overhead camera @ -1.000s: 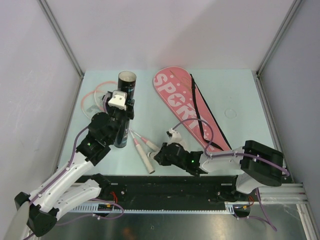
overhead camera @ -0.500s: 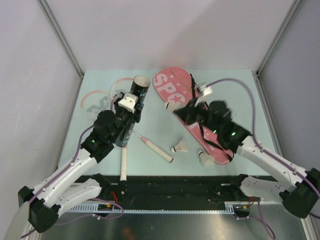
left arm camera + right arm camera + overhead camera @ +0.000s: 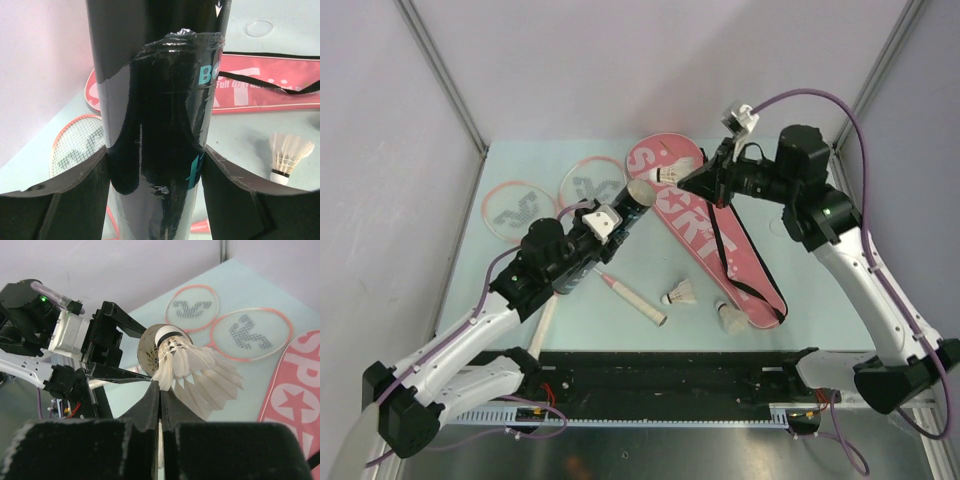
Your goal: Pack up the badminton gear
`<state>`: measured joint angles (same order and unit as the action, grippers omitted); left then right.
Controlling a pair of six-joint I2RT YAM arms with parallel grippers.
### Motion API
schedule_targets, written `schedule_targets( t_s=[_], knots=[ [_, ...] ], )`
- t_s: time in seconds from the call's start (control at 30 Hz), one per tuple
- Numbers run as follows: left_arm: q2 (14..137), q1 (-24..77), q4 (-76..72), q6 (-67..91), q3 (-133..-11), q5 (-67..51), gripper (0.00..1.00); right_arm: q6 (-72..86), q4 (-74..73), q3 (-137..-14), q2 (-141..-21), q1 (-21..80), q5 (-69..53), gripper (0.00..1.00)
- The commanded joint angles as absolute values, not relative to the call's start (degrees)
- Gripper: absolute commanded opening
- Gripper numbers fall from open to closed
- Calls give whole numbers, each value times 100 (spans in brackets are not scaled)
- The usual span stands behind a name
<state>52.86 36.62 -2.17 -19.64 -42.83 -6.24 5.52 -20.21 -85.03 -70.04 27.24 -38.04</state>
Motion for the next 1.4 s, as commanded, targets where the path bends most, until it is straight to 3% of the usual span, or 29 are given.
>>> schedule_targets(
  t_s=[0.0,0.27,0.47,0.57,0.6,0.73,0.83,1.0,1.13,1.27,1.37],
  knots=[
    [5300,3700,-422,-2443,-4350,-1063,1,255,-3213,-9418,-7575,2961,-3816,0],
    [5238,3700,-422,-2478,-4359,-1142,1,-254,-4788,-10713,-8524,3603,-3050,0],
    [5168,3700,-422,-2470,-4350,-1301,1,-150,-4975,-11380,-9078,3691,-3076,0],
    [5194,3700,-422,-2426,-4359,-1380,1,227,-5010,-11863,-9544,3709,-3558,30],
    [5203,3700,-422,-2400,-4368,-1397,1,490,-4949,-11900,-9615,3700,-3786,45],
    [5177,3709,-422,-2373,-4386,-1415,1,1577,-3896,-11234,-9519,3447,-4551,65],
    [5159,3709,-422,-2329,-4394,-1397,1,2265,-2832,-10539,-9308,3358,-5018,72],
    [5177,3709,-448,-2171,-4465,-1423,1,2364,-2576,-10188,-9352,3709,-4643,72],
    [5124,3709,-501,-2074,-4465,-1468,0,3145,-1435,-9267,-9045,3516,-4693,72],
    [5115,3709,-536,-2074,-4430,-1082,0,3253,-888,-8765,-7992,2928,-4396,75],
    [5194,3709,-545,-2039,-4482,-625,0,3041,-975,-8168,-6902,2366,-3590,84]
  ],
)
